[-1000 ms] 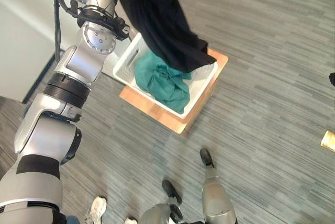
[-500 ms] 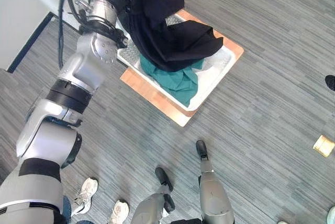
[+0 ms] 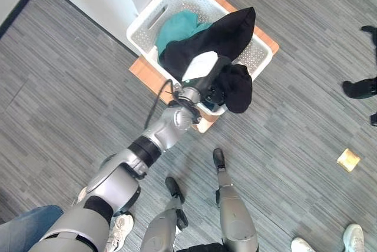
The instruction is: Pick up bed clothes into laundry basket.
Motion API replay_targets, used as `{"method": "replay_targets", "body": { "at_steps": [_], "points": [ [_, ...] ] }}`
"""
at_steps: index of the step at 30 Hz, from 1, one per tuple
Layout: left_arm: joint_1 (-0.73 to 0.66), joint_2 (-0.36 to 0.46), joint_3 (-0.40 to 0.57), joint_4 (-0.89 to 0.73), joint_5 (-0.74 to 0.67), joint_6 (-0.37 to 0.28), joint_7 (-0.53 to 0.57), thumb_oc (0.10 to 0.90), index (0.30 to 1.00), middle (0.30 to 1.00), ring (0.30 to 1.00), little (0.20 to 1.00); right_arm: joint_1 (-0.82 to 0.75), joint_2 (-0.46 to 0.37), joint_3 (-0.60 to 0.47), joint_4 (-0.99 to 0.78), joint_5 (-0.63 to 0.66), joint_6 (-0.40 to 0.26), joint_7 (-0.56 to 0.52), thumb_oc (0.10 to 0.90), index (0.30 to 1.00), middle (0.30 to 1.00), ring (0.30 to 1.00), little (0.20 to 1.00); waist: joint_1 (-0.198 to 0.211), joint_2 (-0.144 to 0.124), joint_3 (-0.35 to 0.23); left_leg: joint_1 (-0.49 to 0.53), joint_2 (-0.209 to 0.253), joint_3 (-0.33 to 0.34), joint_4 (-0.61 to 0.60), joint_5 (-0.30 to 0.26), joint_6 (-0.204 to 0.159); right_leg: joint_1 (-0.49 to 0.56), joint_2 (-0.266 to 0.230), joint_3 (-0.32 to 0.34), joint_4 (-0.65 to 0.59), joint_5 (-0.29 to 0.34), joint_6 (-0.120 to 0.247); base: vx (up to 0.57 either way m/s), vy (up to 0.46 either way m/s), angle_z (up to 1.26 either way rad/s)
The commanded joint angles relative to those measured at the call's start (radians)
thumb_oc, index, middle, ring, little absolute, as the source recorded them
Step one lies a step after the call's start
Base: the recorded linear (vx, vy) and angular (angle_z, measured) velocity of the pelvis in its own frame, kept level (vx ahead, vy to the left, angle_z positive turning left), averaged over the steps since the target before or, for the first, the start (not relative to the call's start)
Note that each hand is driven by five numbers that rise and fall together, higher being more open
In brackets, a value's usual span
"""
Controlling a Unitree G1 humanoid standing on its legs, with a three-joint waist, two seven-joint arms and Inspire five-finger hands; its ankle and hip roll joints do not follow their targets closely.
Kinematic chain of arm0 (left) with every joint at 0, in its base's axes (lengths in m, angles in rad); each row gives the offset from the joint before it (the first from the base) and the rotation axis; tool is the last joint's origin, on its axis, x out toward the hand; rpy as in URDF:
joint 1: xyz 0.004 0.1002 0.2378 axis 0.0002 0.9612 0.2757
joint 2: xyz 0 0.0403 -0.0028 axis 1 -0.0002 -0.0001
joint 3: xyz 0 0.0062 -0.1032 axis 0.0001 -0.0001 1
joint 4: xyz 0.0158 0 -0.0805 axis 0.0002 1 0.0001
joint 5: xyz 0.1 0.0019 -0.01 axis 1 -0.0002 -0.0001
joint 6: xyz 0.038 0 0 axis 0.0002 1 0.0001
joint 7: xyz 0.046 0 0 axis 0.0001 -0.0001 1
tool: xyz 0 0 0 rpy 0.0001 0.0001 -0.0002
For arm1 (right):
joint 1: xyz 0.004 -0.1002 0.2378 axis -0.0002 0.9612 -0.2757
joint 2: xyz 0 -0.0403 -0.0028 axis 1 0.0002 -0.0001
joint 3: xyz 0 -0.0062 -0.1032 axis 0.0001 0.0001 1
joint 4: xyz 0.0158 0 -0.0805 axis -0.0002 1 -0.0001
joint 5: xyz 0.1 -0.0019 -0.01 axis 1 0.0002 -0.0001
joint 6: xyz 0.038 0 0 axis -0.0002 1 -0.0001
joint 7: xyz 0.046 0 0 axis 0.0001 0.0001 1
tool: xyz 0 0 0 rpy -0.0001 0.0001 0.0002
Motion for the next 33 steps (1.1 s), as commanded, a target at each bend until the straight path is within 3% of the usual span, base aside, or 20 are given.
{"method": "replay_targets", "body": {
  "at_steps": [1, 5, 12, 19, 23, 27, 30, 33],
  "points": [
    [-0.236, -0.031, 0.016, 0.033, 0.006, -0.072, 0.088, 0.8, 0.9, 0.9, 0.9, 0.9, -0.089, -0.029, -0.056, -0.021, -0.02, -0.012, -0.072, 0.8, 0.9, 0.9, 0.9, 0.9, 0.015, -0.052, -0.066, -0.071, 0.103, -0.038, 0.003, 0.034, -0.056, 0.035, -0.068, -0.044, 0.025, -0.151, 0.111, 0.0, 0.0, 0.0],
    [-0.292, -0.034, 0.018, 0.046, 0.014, -0.069, 0.103, 0.8, 0.9, 0.9, 0.9, 0.9, -0.109, -0.037, -0.024, -0.028, -0.024, -0.017, -0.062, 0.8, 0.9, 0.9, 0.9, 0.9, 0.005, -0.049, -0.074, -0.062, 0.104, -0.031, 0.003, 0.032, -0.056, 0.039, -0.067, -0.043, 0.024, -0.153, 0.111, -0.01, -0.003, 0.0],
    [-0.384, 0.051, 0.016, 0.071, 0.072, -0.057, 0.118, 0.8, 0.9, 0.9, 0.9, 0.9, -0.094, -0.083, -0.012, -0.043, -0.011, -0.041, -0.039, 0.8, 0.9, 0.9, 0.9, 0.9, -0.011, -0.029, -0.121, -0.014, 0.101, -0.016, 0.001, 0.017, -0.056, 0.075, -0.063, -0.041, 0.021, -0.161, 0.112, 0.04, 0.007, -0.04],
    [-0.357, 0.158, 0.052, 0.032, 0.069, -0.057, 0.107, 0.8, 0.9, 0.9, 0.9, 0.9, 0.026, -0.113, -0.118, -0.044, -0.01, -0.036, -0.022, 0.8, 0.9, 0.9, 0.9, 0.9, -0.013, -0.008, -0.187, 0.026, 0.1, -0.022, 0.0, 0.006, -0.054, 0.123, -0.06, -0.052, 0.018, -0.178, 0.111, 0.05, -0.007, 0.0],
    [-0.256, 0.206, 0.134, -0.066, -0.088, -0.097, 0.082, 0.8, 0.9, 0.9, 0.9, 0.9, 0.106, -0.092, -0.191, -0.039, -0.009, -0.018, -0.011, 0.8, 0.9, 0.9, 0.9, 0.9, 0.0, 0.003, -0.225, 0.052, 0.1, -0.035, 0.0, -0.001, -0.054, 0.168, -0.061, -0.065, 0.018, -0.19, 0.109, 0.07, -0.024, 0.07],
    [-0.102, 0.375, 0.28, -0.243, -0.255, -0.155, 0.077, 0.8, 0.9, 0.9, 0.9, 0.9, 0.237, -0.024, -0.331, -0.113, 0.013, -0.031, -0.008, 0.8, 0.9, 0.9, 0.9, 0.9, 0.022, 0.017, -0.278, 0.091, 0.099, -0.057, 0.0, -0.007, -0.052, 0.225, -0.061, -0.085, 0.021, -0.206, 0.106, 0.09, -0.047, 0.06],
    [0.07, 0.455, 0.393, -0.39, -0.303, -0.187, 0.069, 0.8, 0.9, 0.9, 0.9, 0.9, 0.356, 0.066, -0.463, -0.216, 0.047, -0.063, -0.018, 0.8, 0.9, 0.9, 0.9, 0.9, 0.045, 0.021, -0.313, 0.116, 0.1, -0.076, 0.0, -0.014, -0.051, 0.261, -0.063, -0.098, 0.025, -0.221, 0.102, 0.09, -0.013, 0.21],
    [0.314, 0.489, 0.538, -0.549, -0.331, -0.214, 0.066, 0.8, 0.9, 0.9, 0.9, 0.9, 0.461, 0.212, -0.531, -0.341, 0.084, -0.108, -0.013, 0.8, 0.9, 0.9, 0.9, 0.9, 0.068, 0.021, -0.353, 0.144, 0.101, -0.088, 0.0, -0.023, -0.047, 0.292, -0.063, -0.106, 0.039, -0.24, 0.097, 0.12, -0.002, 0.18]
  ]
}}
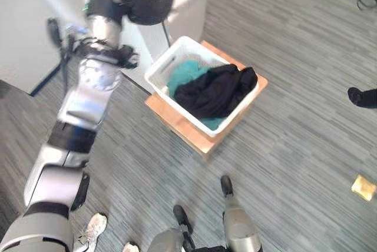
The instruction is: Pick up bed clothes into laundry basket.
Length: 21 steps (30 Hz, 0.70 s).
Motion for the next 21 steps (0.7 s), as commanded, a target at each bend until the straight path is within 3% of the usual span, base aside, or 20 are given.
{"method": "replay_targets", "body": {
  "at_steps": [1, 3, 4, 8, 9, 12, 19, 21],
  "points": [
    [0.118, 0.012, 0.017, -0.005, -0.044, -0.135, 0.03, 0.8, 0.9, 0.9, 0.9, 0.9, 0.053, 0.052, 0.028, -0.073, 0.039, -0.131, -0.045, 0.8, 0.9, 0.9, 0.9, 0.9, 0.053, -0.089, -0.248, -0.052, 0.057, -0.04, 0.004, -0.01, -0.025, 0.068, -0.097, -0.046, 0.049, -0.199, 0.113, 0.1, 0.005, 0.04],
    [0.22, 0.003, 0.078, -0.061, -0.043, -0.142, 0.019, 0.8, 0.9, 0.9, 0.9, 0.9, 0.086, 0.104, 0.034, -0.119, 0.043, -0.147, -0.022, 0.8, 0.9, 0.9, 0.9, 0.9, 0.057, -0.089, -0.263, -0.041, 0.056, -0.042, 0.004, -0.014, -0.024, 0.081, -0.097, -0.047, 0.054, -0.208, 0.111, 0.07, 0.01, 0.01],
    [0.394, -0.037, 0.171, -0.143, -0.042, -0.164, 0.012, 0.8, 0.9, 0.9, 0.9, 0.9, 0.114, 0.204, 0.054, -0.183, 0.067, -0.188, 0.002, 0.8, 0.9, 0.9, 0.9, 0.9, 0.082, -0.091, -0.284, -0.03, 0.058, -0.052, 0.008, -0.01, -0.018, 0.094, -0.097, -0.056, 0.065, -0.209, 0.103, 0.12, 0.017, 0.15],
    [0.554, -0.106, 0.239, -0.189, -0.075, -0.197, -0.001, 0.8, 0.9, 0.9, 0.9, 0.9, 0.129, 0.262, 0.087, -0.249, 0.067, -0.233, 0.024, 0.8, 0.9, 0.9, 0.9, 0.9, 0.106, -0.096, -0.306, -0.015, 0.056, -0.071, 0.009, -0.027, -0.018, 0.119, -0.1, -0.069, 0.067, -0.23, 0.102, 0.05, 0.012, 0.23],
    [0.655, -0.151, 0.263, -0.192, -0.077, -0.21, -0.021, 0.8, 0.9, 0.9, 0.9, 0.9, 0.15, 0.276, 0.098, -0.282, 0.039, -0.261, 0.036, 0.8, 0.9, 0.9, 0.9, 0.9, 0.132, -0.104, -0.312, -0.022, 0.054, -0.086, 0.012, -0.016, -0.016, 0.125, -0.102, -0.084, 0.076, -0.225, 0.097, 0.04, 0.003, 0.17],
    [0.693, -0.166, 0.266, -0.197, -0.073, -0.214, -0.026, 0.8, 0.9, 0.9, 0.9, 0.9, 0.162, 0.282, 0.102, -0.297, 0.033, -0.268, 0.041, 0.8, 0.9, 0.9, 0.9, 0.9, 0.136, -0.106, -0.321, -0.017, 0.053, -0.095, 0.011, -0.027, -0.017, 0.138, -0.104, -0.092, 0.074, -0.238, 0.1, 0.03, 0.002, 0.31],
    [0.884, -0.295, 0.212, -0.08, -0.118, -0.212, -0.074, 0.8, 0.9, 0.9, 0.9, 0.9, 0.275, 0.379, 0.196, -0.339, 0.045, -0.301, 0.106, 0.8, 0.9, 0.9, 0.9, 0.9, 0.187, -0.131, -0.313, -0.036, 0.042, -0.144, 0.017, -0.028, -0.011, 0.154, -0.115, -0.142, 0.081, -0.239, 0.097, -0.01, 0.004, 0.19],
    [0.887, -0.294, 0.211, -0.079, -0.12, -0.213, -0.075, 0.8, 0.9, 0.9, 0.9, 0.9, 0.279, 0.38, 0.196, -0.341, 0.045, -0.301, 0.107, 0.8, 0.9, 0.9, 0.9, 0.9, 0.186, -0.131, -0.316, -0.036, 0.041, -0.146, 0.017, -0.028, -0.011, 0.155, -0.116, -0.144, 0.08, -0.239, 0.098, -0.01, -0.002, 0.15]
  ]
}}
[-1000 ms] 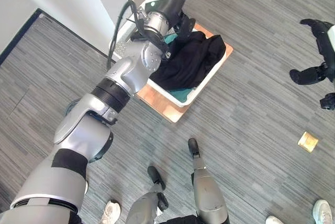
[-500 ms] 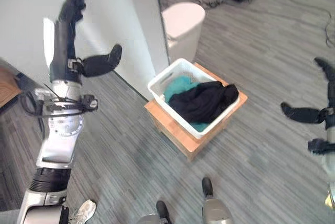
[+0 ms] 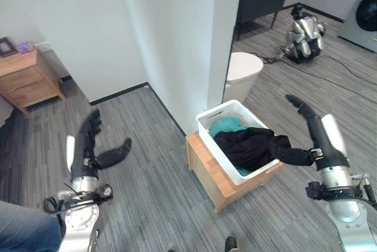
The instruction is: Pick up bed clothes into laundry basket.
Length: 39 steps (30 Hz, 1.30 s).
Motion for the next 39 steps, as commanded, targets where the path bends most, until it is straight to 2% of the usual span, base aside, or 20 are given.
{"method": "replay_targets", "body": {
  "at_steps": [1, 5, 7, 13, 26, 39],
  "points": [
    [-0.059, 0.055, 0.006, -0.038, -0.051, -0.097, -0.013, 0.8, 0.9, 0.9, 0.9, 0.9, 0.007, 0.026, -0.035, -0.067, 0.03, -0.072, -0.018, 0.8, 0.9, 0.9, 0.9, 0.9, 0.003, -0.042, -0.059, -0.084, 0.047, -0.029, 0.017, -0.01, -0.017, 0.039, -0.09, -0.032, 0.084, -0.183, 0.069, -0.01, 0.008, 0.23],
    [-0.02, 0.032, -0.039, 0.018, -0.077, -0.099, 0.001, 0.8, 0.9, 0.9, 0.9, 0.9, 0.062, 0.116, 0.012, -0.024, 0.087, -0.054, -0.05, 0.8, 0.9, 0.9, 0.9, 0.9, 0.005, -0.047, -0.055, -0.087, 0.042, -0.034, 0.019, -0.012, -0.012, 0.038, -0.092, -0.038, 0.088, -0.182, 0.071, -0.01, 0.009, 0.09],
    [-0.011, 0.02, -0.063, 0.036, -0.086, -0.103, 0.012, 0.8, 0.9, 0.9, 0.9, 0.9, 0.093, 0.135, 0.03, -0.011, 0.101, -0.053, -0.056, 0.8, 0.9, 0.9, 0.9, 0.9, 0.003, -0.049, -0.055, -0.087, 0.041, -0.033, 0.019, -0.014, -0.011, 0.037, -0.093, -0.037, 0.089, -0.181, 0.073, 0.0, 0.01, -0.03],
    [-0.018, 0.029, -0.145, 0.047, -0.081, -0.099, 0.006, 0.8, 0.9, 0.9, 0.9, 0.9, 0.148, 0.138, 0.068, 0.018, 0.113, -0.049, -0.064, 0.8, 0.9, 0.9, 0.9, 0.9, -0.015, -0.049, -0.053, -0.079, 0.039, -0.02, 0.02, -0.023, -0.009, 0.031, -0.095, -0.026, 0.091, -0.178, 0.078, 0.0, 0.006, -0.01],
    [-0.071, 0.047, -0.229, 0.03, -0.076, -0.086, -0.001, 0.8, 0.9, 0.9, 0.9, 0.9, 0.13, 0.124, 0.068, 0.019, 0.104, -0.038, -0.111, 0.8, 0.9, 0.9, 0.9, 0.9, -0.051, -0.046, -0.054, -0.065, 0.039, 0.003, 0.016, -0.037, -0.006, 0.014, -0.091, 0.014, 0.079, -0.169, 0.081, 0.0, 0.007, -0.06],
    [-0.067, 0.043, -0.229, 0.032, -0.084, -0.086, 0.007, 0.8, 0.9, 0.9, 0.9, 0.9, 0.127, 0.115, 0.067, 0.06, 0.095, -0.026, -0.129, 0.8, 0.9, 0.9, 0.9, 0.9, -0.059, -0.046, -0.05, -0.047, 0.038, 0.019, 0.014, -0.047, -0.004, 0.013, -0.091, 0.029, 0.088, -0.169, 0.084, 0.01, 0.003, -0.06]
  ]
}}
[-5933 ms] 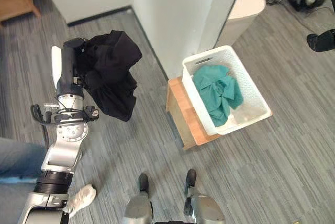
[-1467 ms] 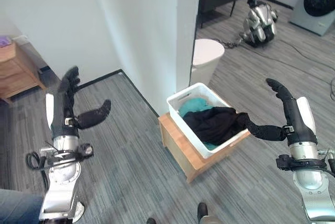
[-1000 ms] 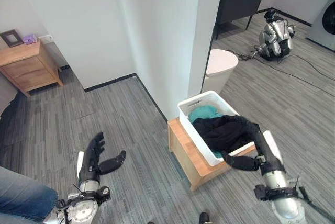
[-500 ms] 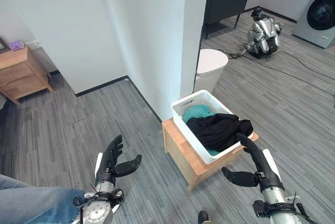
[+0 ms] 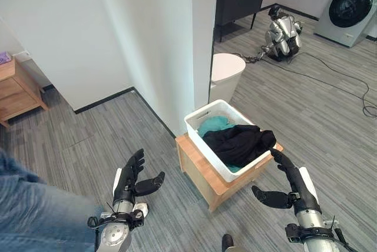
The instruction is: Pick up bed clothes into laundry basket.
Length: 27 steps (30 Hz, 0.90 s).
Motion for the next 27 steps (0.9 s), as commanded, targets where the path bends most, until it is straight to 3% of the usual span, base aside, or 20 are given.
{"method": "replay_targets", "body": {
  "at_steps": [1, 10, 13, 15, 20, 27],
  "points": [
    [-0.086, 0.065, 0.035, -0.061, 0.005, -0.094, 0.005, 0.8, 0.9, 0.9, 0.9, 0.9, -0.079, -0.035, -0.02, -0.065, 0.016, -0.067, -0.049, 0.8, 0.9, 0.9, 0.9, 0.9, 0.005, -0.033, -0.033, -0.038, 0.037, -0.02, 0.014, -0.049, -0.009, 0.045, -0.095, -0.013, 0.089, -0.166, 0.08, 0.0, 0.0, 0.0],
    [-0.109, 0.071, 0.032, -0.07, -0.008, -0.088, 0.013, 0.8, 0.9, 0.9, 0.9, 0.9, -0.092, -0.036, -0.014, -0.064, 0.022, -0.058, -0.053, 0.8, 0.9, 0.9, 0.9, 0.9, 0.006, -0.027, -0.015, -0.047, 0.041, -0.023, 0.019, -0.045, -0.012, 0.031, -0.095, -0.013, 0.104, -0.174, 0.079, -0.02, -0.003, 0.0],
    [-0.216, 0.083, 0.024, -0.168, -0.056, -0.116, 0.056, 0.8, 0.9, 0.9, 0.9, 0.9, -0.218, -0.085, -0.023, -0.178, 0.013, -0.076, -0.103, 0.8, 0.9, 0.9, 0.9, 0.9, -0.014, -0.005, 0.136, -0.169, 0.041, -0.031, 0.109, -0.035, -0.001, -0.101, -0.1, 0.023, 0.189, -0.173, 0.068, -0.47, 0.025, -0.09],
    [-0.231, 0.08, 0.047, -0.192, -0.081, -0.123, 0.061, 0.8, 0.9, 0.9, 0.9, 0.9, -0.239, -0.081, -0.03, -0.227, 0.005, -0.078, -0.106, 0.8, 0.9, 0.9, 0.9, 0.9, -0.017, 0.007, 0.166, -0.191, 0.043, -0.032, 0.145, -0.043, 0.002, -0.125, -0.099, 0.035, 0.218, -0.178, 0.058, -0.21, 0.03, -0.11],
    [-0.238, 0.079, 0.075, -0.197, -0.09, -0.124, 0.06, 0.8, 0.9, 0.9, 0.9, 0.9, -0.232, -0.063, -0.045, -0.244, 0.0, -0.074, -0.107, 0.8, 0.9, 0.9, 0.9, 0.9, -0.017, 0.004, 0.182, -0.185, 0.045, -0.032, 0.162, -0.053, -0.001, -0.114, -0.099, 0.04, 0.231, -0.19, 0.053, 0.0, -0.006, -0.02],
    [-0.18, 0.058, 0.075, -0.173, -0.077, -0.12, 0.032, 0.8, 0.9, 0.9, 0.9, 0.9, -0.183, -0.035, -0.058, -0.227, 0.005, -0.068, -0.078, 0.8, 0.9, 0.9, 0.9, 0.9, -0.017, -0.007, 0.097, -0.134, 0.044, -0.029, 0.115, -0.059, -0.007, -0.051, -0.1, 0.028, 0.188, -0.198, 0.058, 0.12, -0.019, -0.01]
  ]
}}
